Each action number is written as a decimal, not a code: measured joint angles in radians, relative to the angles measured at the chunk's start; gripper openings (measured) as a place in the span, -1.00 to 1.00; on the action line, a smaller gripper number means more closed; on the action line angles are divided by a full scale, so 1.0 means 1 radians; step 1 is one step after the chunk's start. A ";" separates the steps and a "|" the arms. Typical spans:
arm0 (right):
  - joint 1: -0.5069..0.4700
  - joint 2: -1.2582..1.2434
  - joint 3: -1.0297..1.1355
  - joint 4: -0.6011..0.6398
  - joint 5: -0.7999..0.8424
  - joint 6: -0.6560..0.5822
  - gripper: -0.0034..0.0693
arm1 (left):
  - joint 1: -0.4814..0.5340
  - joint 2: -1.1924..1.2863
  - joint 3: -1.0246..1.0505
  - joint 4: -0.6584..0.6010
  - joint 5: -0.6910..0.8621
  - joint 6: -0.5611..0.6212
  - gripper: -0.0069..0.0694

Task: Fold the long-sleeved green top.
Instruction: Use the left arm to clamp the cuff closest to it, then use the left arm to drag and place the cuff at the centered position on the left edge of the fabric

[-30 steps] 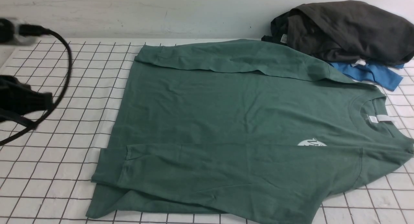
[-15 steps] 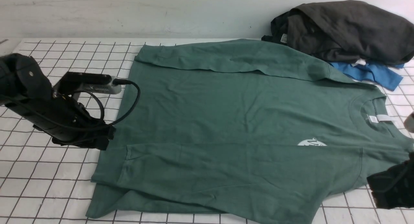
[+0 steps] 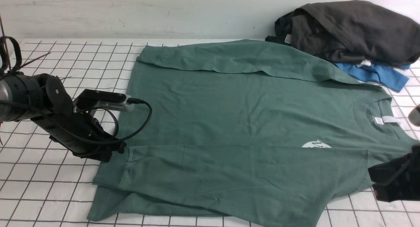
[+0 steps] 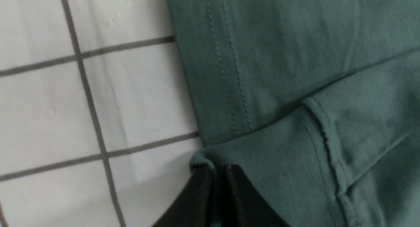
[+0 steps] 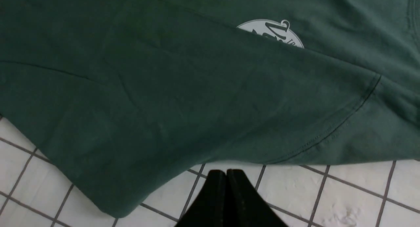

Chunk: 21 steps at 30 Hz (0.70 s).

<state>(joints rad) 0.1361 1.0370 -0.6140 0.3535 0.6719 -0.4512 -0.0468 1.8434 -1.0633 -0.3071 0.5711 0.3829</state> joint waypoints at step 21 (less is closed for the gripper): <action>0.000 0.000 0.000 0.003 -0.015 0.000 -0.94 | -0.065 0.098 -0.383 -0.015 -0.259 0.096 -0.83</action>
<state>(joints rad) 0.1361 1.0370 -0.6140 0.3567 0.6573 -0.4516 -0.1121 1.9409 -1.4467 -0.3222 0.3124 0.4792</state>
